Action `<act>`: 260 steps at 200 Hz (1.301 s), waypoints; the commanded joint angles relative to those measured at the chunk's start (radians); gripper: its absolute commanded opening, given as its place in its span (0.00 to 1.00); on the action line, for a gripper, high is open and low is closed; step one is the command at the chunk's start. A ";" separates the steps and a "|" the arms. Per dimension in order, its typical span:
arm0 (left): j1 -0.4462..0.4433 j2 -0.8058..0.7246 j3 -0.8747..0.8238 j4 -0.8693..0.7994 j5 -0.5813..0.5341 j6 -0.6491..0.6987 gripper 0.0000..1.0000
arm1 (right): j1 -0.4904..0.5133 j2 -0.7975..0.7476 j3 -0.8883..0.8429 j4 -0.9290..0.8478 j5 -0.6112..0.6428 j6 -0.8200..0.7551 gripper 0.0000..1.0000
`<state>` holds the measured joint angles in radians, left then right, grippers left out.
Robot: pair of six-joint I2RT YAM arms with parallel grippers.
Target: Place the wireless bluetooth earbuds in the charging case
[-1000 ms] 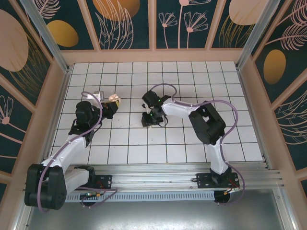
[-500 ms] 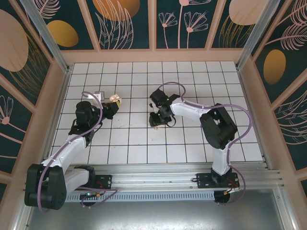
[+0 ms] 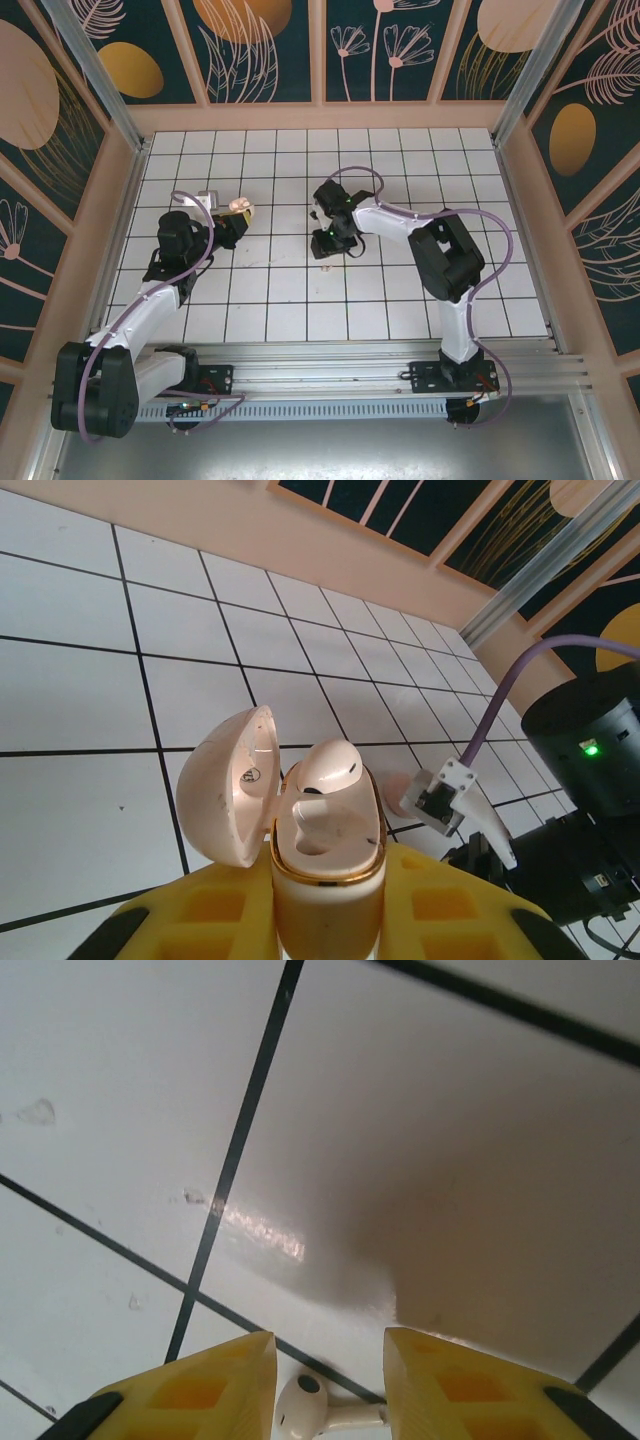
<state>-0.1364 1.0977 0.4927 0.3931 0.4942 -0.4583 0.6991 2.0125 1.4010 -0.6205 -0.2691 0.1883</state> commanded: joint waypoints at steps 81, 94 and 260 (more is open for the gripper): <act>0.007 0.008 0.011 0.042 0.040 -0.003 0.22 | 0.028 -0.111 -0.141 -0.008 -0.099 0.049 0.34; 0.008 0.007 0.011 0.039 0.043 -0.003 0.22 | 0.038 -0.119 -0.148 -0.010 -0.102 0.058 0.34; 0.006 -0.005 0.024 0.010 0.041 0.017 0.22 | 0.096 -0.086 -0.005 -0.171 0.123 0.081 0.35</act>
<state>-0.1364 1.1042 0.4934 0.3923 0.5163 -0.4576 0.7738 1.8862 1.3544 -0.7269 -0.1944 0.2855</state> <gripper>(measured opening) 0.221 0.354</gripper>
